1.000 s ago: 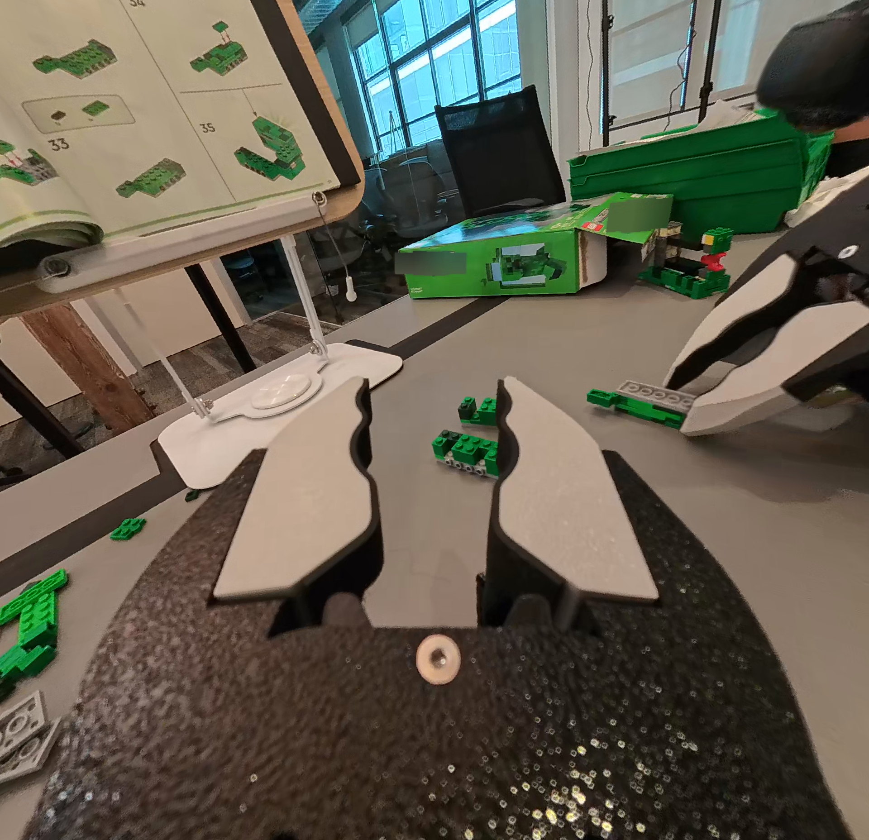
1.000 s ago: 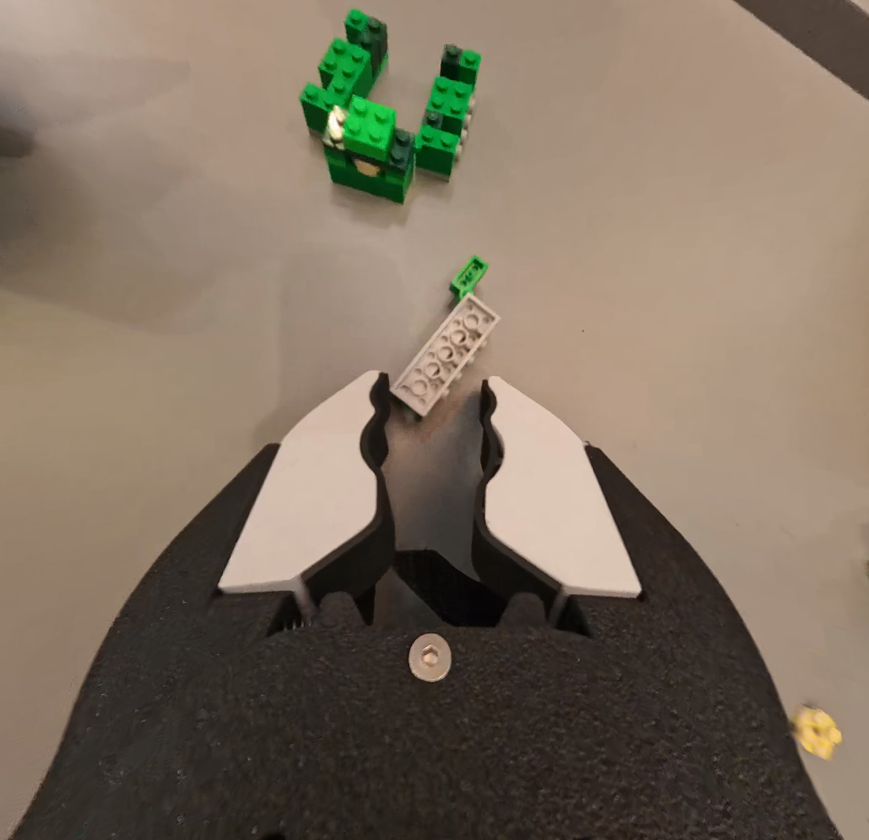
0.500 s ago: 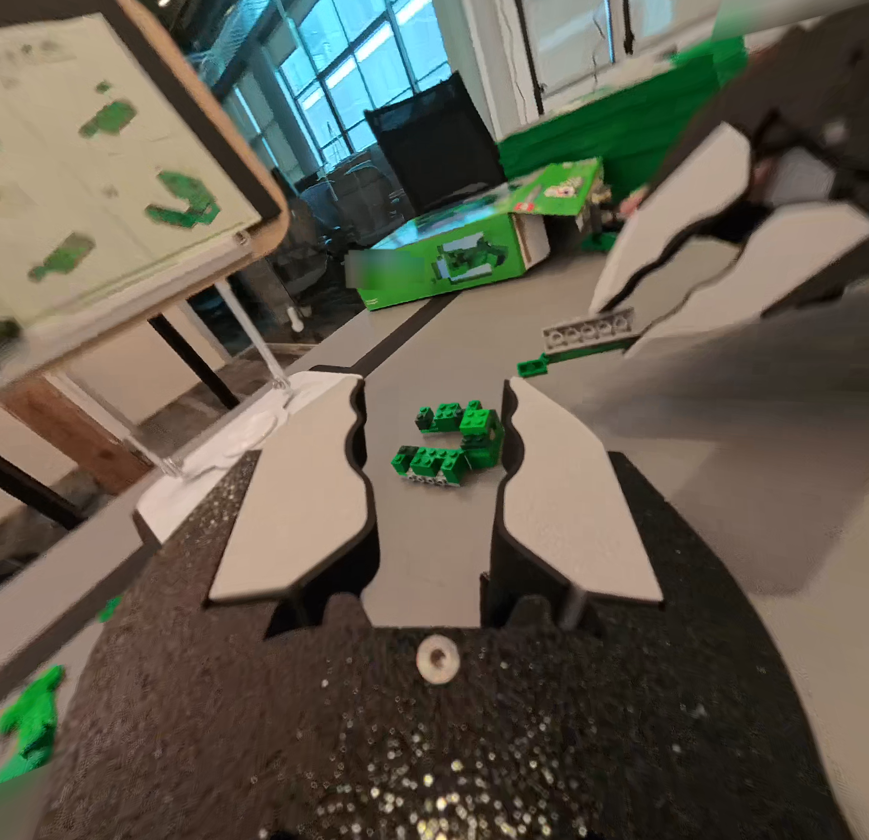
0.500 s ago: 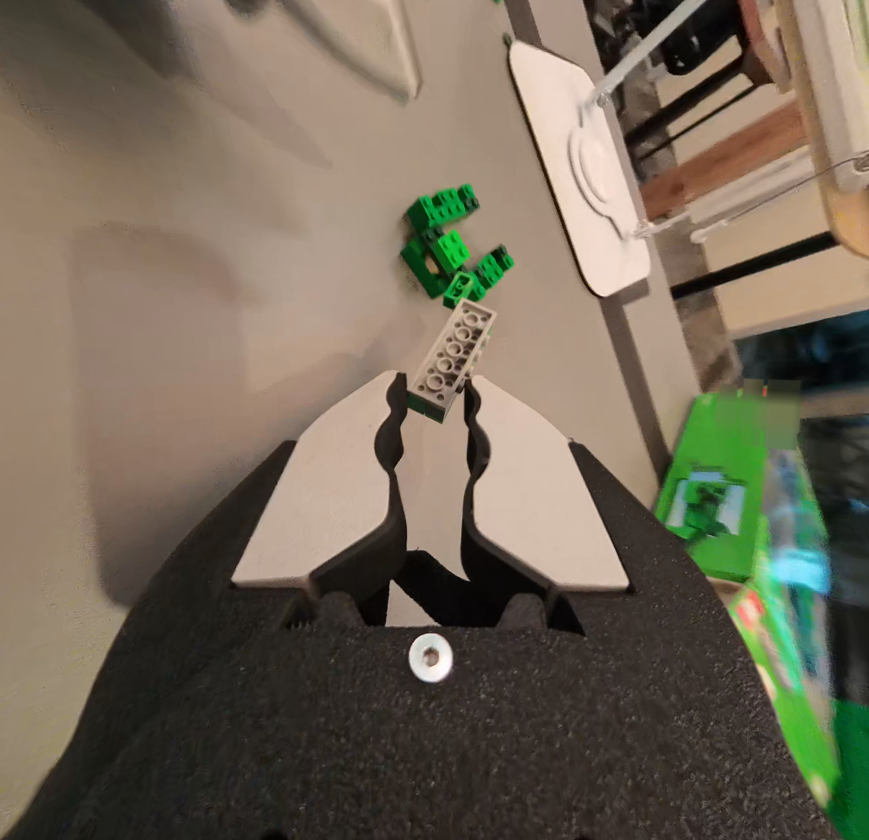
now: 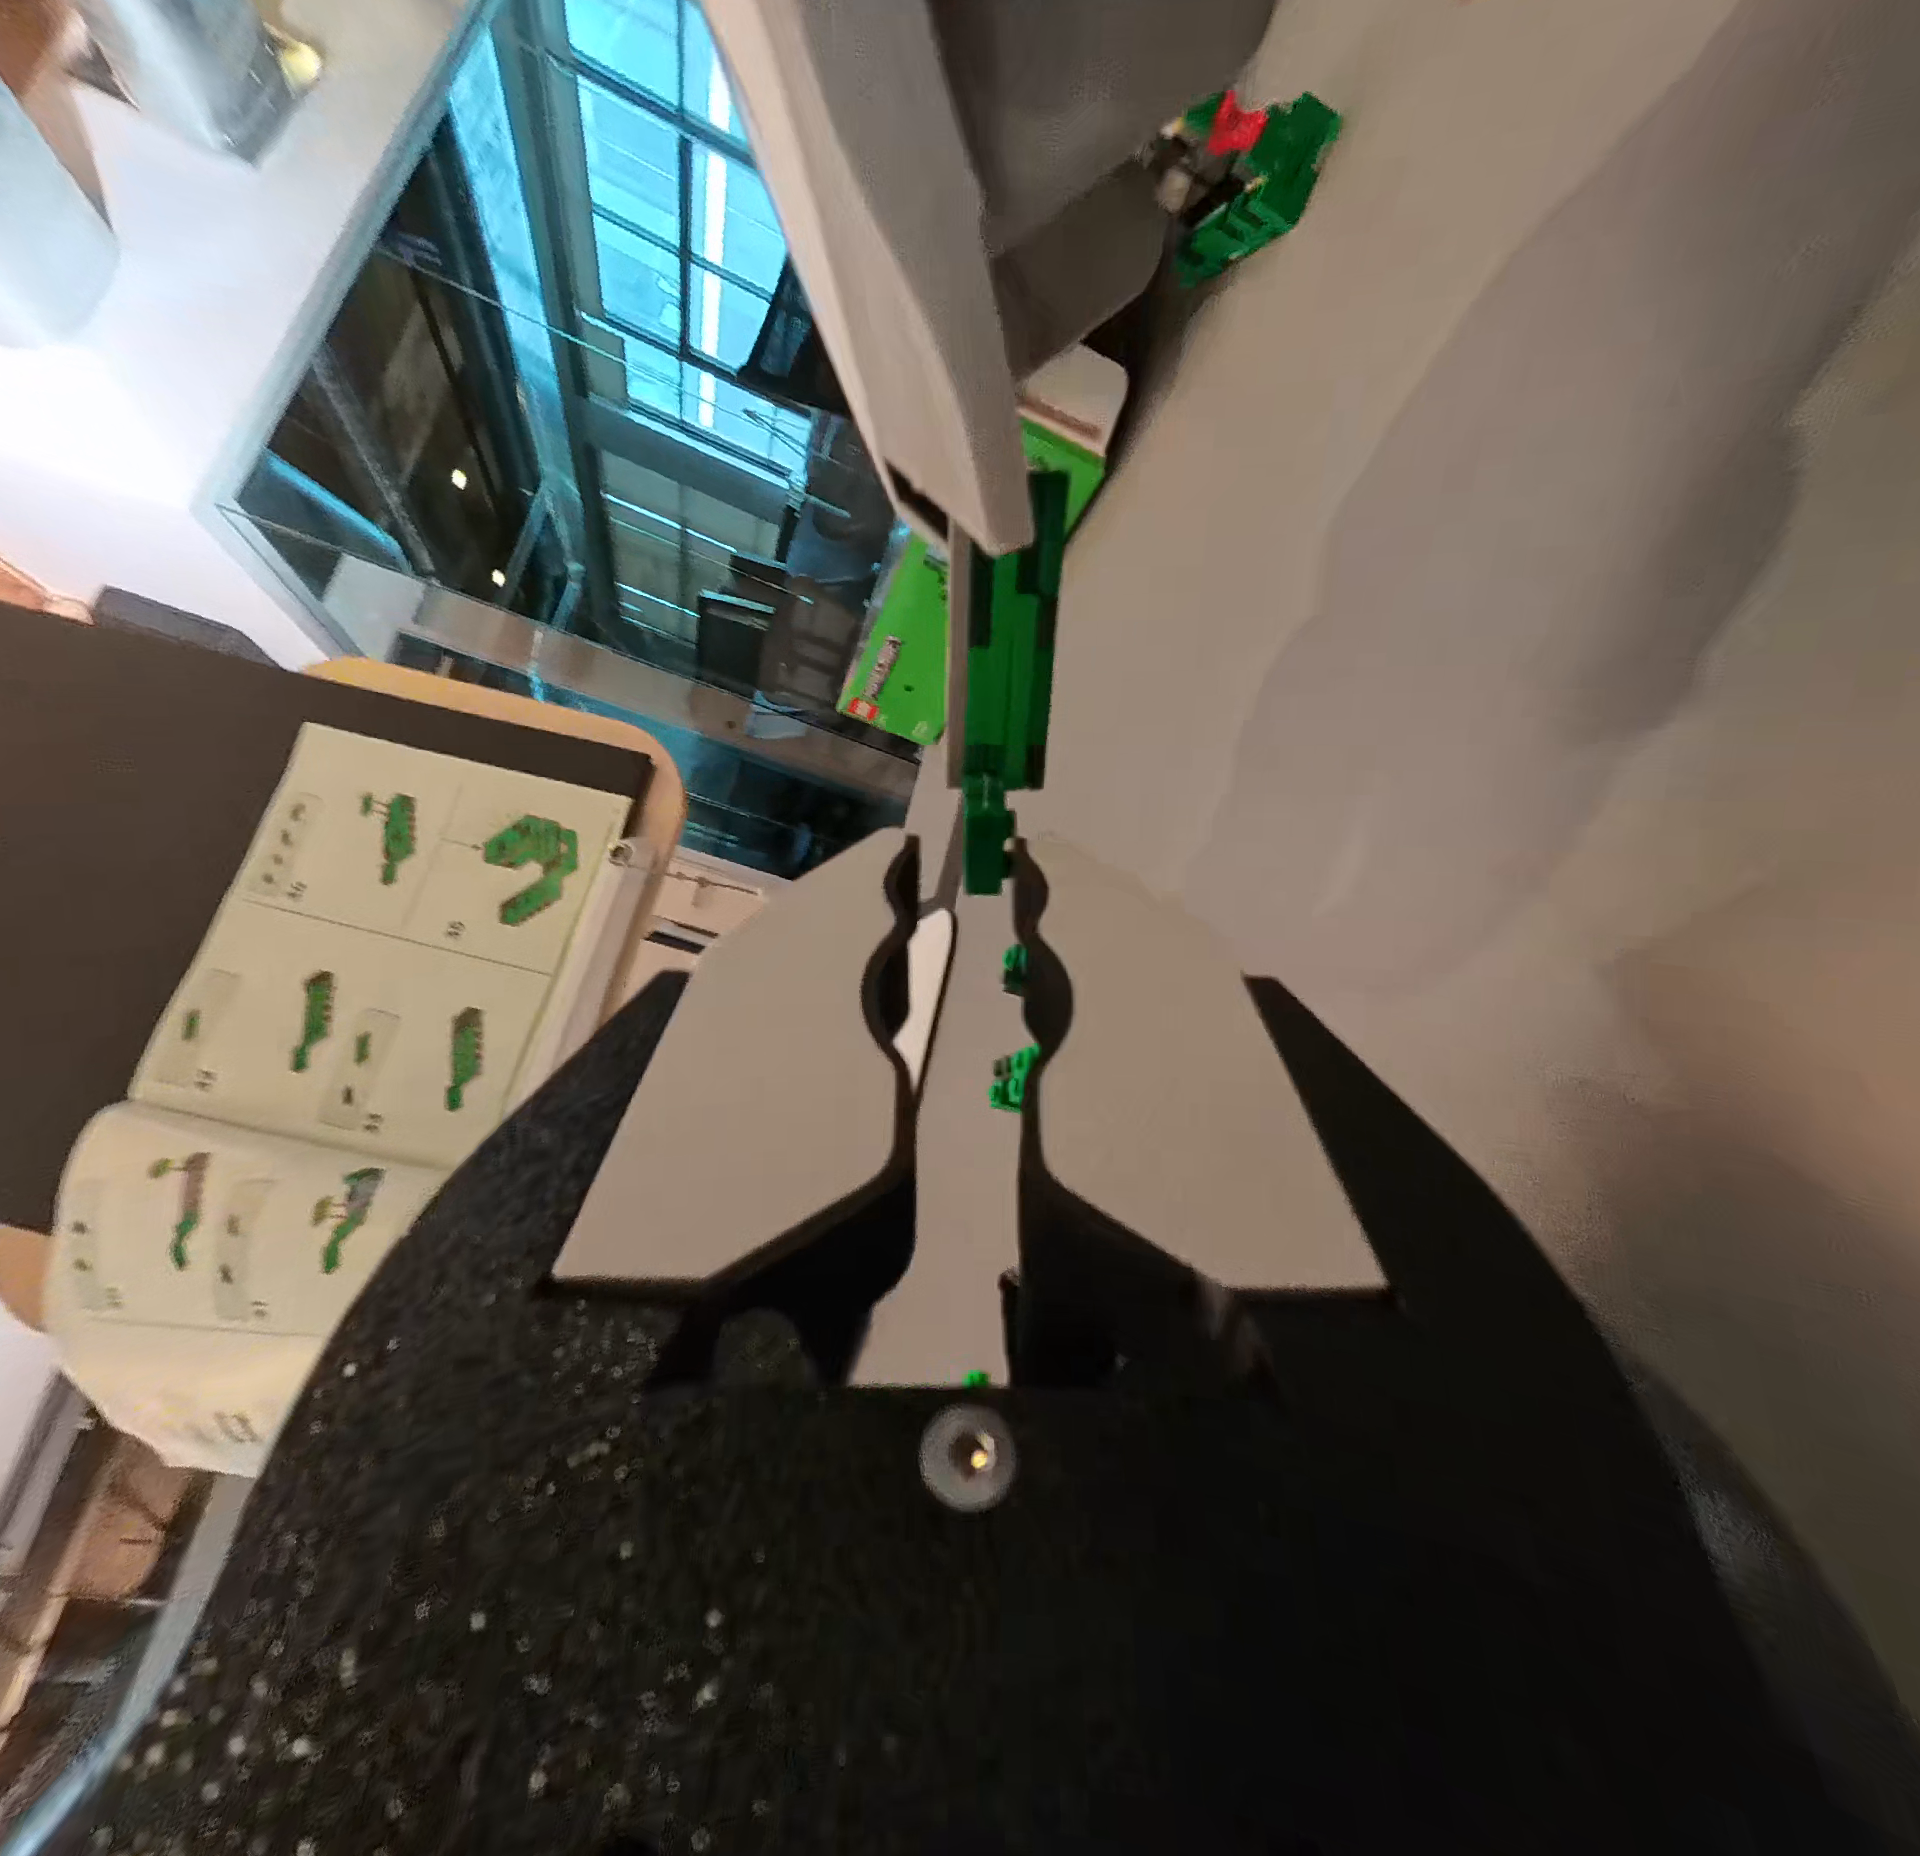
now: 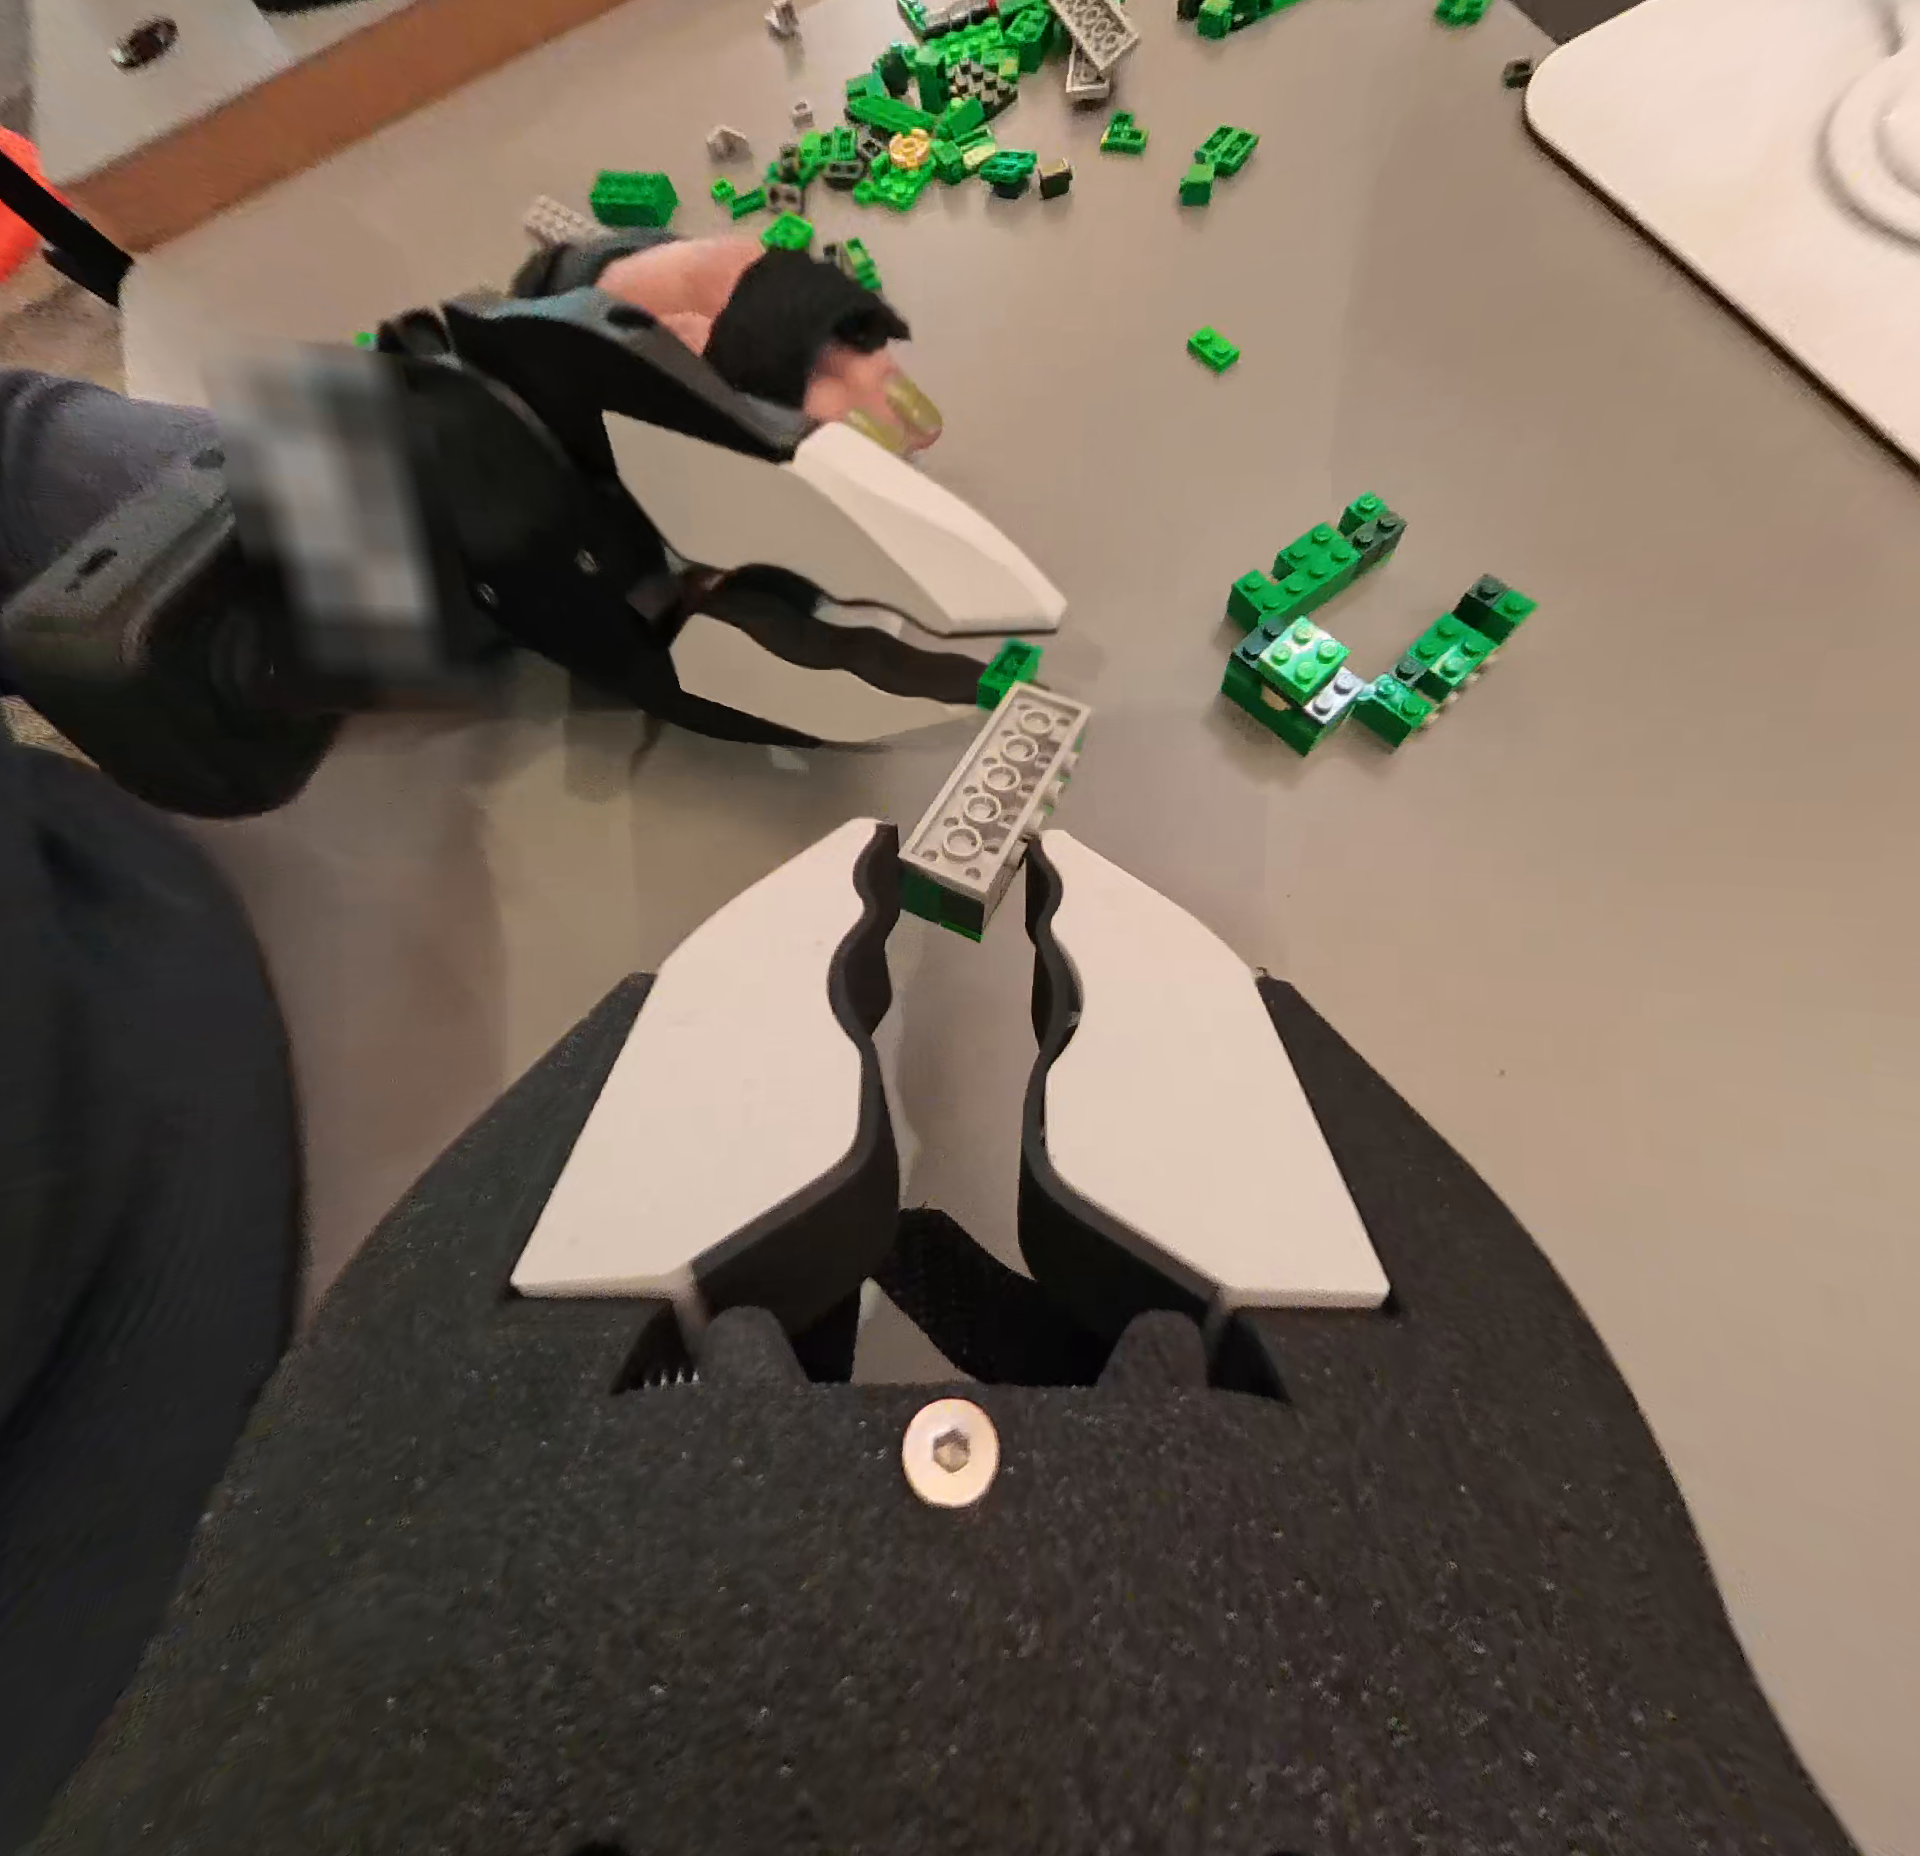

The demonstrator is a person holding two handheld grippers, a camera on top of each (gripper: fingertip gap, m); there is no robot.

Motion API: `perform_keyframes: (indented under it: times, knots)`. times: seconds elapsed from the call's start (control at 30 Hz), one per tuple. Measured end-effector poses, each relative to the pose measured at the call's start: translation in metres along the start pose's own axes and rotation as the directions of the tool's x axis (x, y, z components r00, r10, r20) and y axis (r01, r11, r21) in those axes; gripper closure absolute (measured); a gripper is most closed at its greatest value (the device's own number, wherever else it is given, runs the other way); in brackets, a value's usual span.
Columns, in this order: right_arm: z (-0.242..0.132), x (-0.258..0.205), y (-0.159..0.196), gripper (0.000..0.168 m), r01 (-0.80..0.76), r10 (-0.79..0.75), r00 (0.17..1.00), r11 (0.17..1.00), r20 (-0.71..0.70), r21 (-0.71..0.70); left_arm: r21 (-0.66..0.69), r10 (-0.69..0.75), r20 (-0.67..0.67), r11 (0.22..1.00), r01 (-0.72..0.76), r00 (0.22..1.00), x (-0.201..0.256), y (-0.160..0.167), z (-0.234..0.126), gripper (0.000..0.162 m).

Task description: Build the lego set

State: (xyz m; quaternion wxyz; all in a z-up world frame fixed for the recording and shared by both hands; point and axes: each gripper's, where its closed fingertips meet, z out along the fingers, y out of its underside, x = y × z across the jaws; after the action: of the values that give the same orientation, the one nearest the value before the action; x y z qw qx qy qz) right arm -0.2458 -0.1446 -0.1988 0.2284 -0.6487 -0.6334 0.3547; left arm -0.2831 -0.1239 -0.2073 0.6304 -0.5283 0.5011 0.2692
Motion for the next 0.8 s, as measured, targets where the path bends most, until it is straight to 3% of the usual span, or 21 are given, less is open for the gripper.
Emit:
perform_keyframes:
  times: [0.03, 0.17, 0.23, 0.3, 0.37, 0.43, 0.5, 0.57, 0.67, 0.8]
  knots:
    - [0.0, 0.0, -0.001, 0.146, -0.012, 0.012, 1.0, 1.0, 0.008, 0.005, 0.011, 0.019, 0.013, 1.0, -0.019, 1.0, -0.001, -0.003, -0.001, 0.154]
    - [-0.002, 0.004, -0.008, 0.143, -0.005, 0.006, 1.0, 0.999, -0.008, 0.049, 0.002, -0.024, -0.006, 1.0, 0.024, 1.0, -0.003, -0.003, -0.002, 0.155]
    - [-0.008, 0.01, -0.015, 0.124, 0.073, -0.066, 0.995, 0.993, -0.07, 0.093, 0.004, -0.163, -0.051, 0.987, 0.163, 0.985, -0.006, -0.004, -0.001, 0.155]
    - [-0.017, 0.019, -0.024, 0.113, 0.195, -0.171, 0.97, 0.971, -0.171, 0.139, -0.019, -0.373, -0.109, 0.928, 0.373, 0.922, -0.008, -0.002, 0.001, 0.155]
    - [-0.027, 0.024, -0.034, 0.11, 0.357, -0.297, 0.908, 0.917, -0.295, 0.177, -0.049, -0.622, -0.202, 0.778, 0.626, 0.757, -0.008, -0.005, 0.004, 0.154]
    - [-0.031, 0.026, -0.039, 0.111, 0.528, -0.439, 0.796, 0.84, -0.417, 0.126, -0.079, -0.807, -0.319, 0.545, 0.835, 0.497, -0.011, -0.016, 0.004, 0.154]
    - [-0.029, 0.024, -0.039, 0.106, 0.67, -0.579, 0.652, 0.742, -0.489, 0.015, -0.148, -0.878, -0.43, 0.298, 0.943, 0.21, -0.014, -0.029, 0.002, 0.154]
    - [-0.024, 0.018, -0.04, 0.1, 0.745, -0.664, 0.565, 0.665, -0.489, -0.042, -0.235, -0.861, -0.508, 0.117, 0.965, -0.02, -0.016, -0.038, -0.002, 0.155]
    - [-0.023, 0.004, -0.046, 0.095, 0.766, -0.683, 0.591, 0.642, -0.43, 0.034, -0.355, -0.77, -0.582, -0.049, 0.934, -0.262, -0.018, -0.051, -0.011, 0.154]
    - [-0.032, -0.007, -0.054, 0.095, 0.751, -0.681, 0.651, 0.642, -0.334, 0.155, -0.476, -0.641, -0.625, -0.14, 0.868, -0.446, -0.022, -0.06, -0.023, 0.154]
